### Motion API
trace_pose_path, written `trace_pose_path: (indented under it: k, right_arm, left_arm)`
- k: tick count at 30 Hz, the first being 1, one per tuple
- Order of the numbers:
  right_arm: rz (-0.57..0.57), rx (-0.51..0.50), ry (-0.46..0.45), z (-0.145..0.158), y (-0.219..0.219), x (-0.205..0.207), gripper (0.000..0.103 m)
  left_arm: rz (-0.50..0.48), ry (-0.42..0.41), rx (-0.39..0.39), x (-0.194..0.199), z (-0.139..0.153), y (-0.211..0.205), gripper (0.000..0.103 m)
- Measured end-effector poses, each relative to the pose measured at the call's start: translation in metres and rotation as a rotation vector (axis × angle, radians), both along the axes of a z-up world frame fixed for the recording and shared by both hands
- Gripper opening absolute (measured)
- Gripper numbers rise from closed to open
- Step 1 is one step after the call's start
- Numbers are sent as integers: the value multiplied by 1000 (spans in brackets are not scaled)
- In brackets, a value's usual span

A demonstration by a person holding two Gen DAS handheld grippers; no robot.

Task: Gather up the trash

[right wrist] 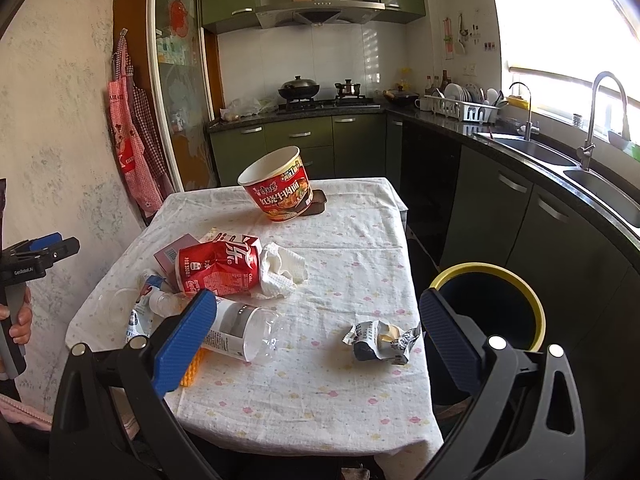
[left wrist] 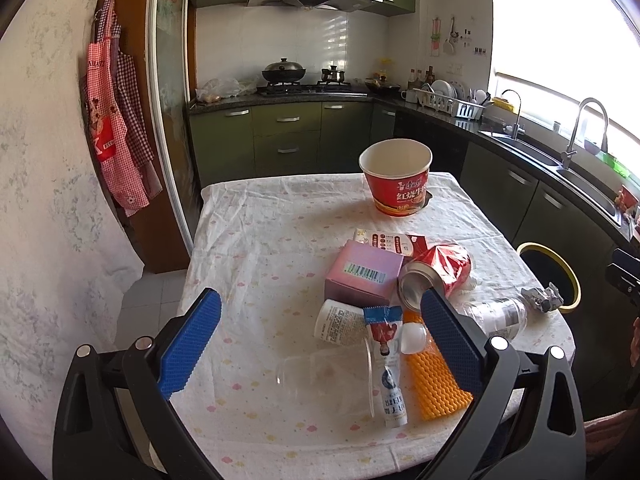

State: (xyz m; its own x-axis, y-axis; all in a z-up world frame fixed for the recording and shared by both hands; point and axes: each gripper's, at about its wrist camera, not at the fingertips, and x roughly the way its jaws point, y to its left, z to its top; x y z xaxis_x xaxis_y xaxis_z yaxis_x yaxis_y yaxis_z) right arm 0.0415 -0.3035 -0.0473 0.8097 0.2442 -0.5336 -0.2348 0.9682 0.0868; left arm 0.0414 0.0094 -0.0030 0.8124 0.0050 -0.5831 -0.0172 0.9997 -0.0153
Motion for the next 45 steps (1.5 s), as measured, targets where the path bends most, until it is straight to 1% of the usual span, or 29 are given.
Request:
trace_pose_path:
  k: [2, 6, 9, 14, 17, 22, 24, 26, 27, 30, 32, 33, 34, 37, 41, 43, 45]
  right_arm:
    - [25, -4, 18, 6, 3, 12, 97]
    - [65, -30, 51, 24, 12, 45, 97]
    - [96, -31, 95, 38, 19, 82, 97]
    - [118, -82, 162, 57, 47, 156, 97]
    - [117, -107, 207, 64, 66, 204, 92]
    - [105, -133, 314, 62, 99, 288, 75]
    - [96, -142, 359, 57, 111, 318, 71]
    - [77, -167, 384, 50, 115, 347, 68]
    - [69, -184, 393, 46, 117, 358, 65]
    - [52, -237, 431, 32, 126, 389, 63]
    - [39, -274, 453, 21, 132, 404, 57]
    - [32, -288, 465, 16, 135, 412, 52]
    - [28, -306, 475, 10, 138, 417, 46]
    - [21, -347, 500, -2, 145, 429, 37]
    - [7, -392, 518, -12, 148, 435, 31]
    - [-4, -411, 527, -16, 148, 436, 17]
    - [-7, -414, 538, -20, 147, 437, 11]
  left_arm:
    - [-10, -2, 5, 14, 3, 4, 98]
    - [-18, 1, 17, 55, 5, 13, 98]
    - [-16, 16, 32, 92, -1, 19, 98]
    - [-17, 41, 7, 157, -16, 33, 98]
    - [-12, 61, -3, 196, -27, 43, 98]
    - [-1, 72, -9, 243, -43, 57, 98]
    - [-5, 67, -13, 250, -48, 59, 98]
    - [-5, 61, -9, 253, -52, 60, 98]
    - [-6, 56, -8, 254, -54, 61, 98]
    - [-14, 52, -10, 252, -59, 62, 98]
    - [-22, 57, -29, 252, -60, 64, 98]
    - [-26, 60, -39, 251, -61, 65, 98]
    - [-30, 61, -47, 251, -62, 65, 98]
    - [-38, 61, -55, 249, -63, 65, 98]
    - [-49, 66, -67, 249, -65, 65, 98]
    - [-56, 71, -68, 250, -66, 64, 98]
    - [-63, 72, -67, 249, -67, 62, 98]
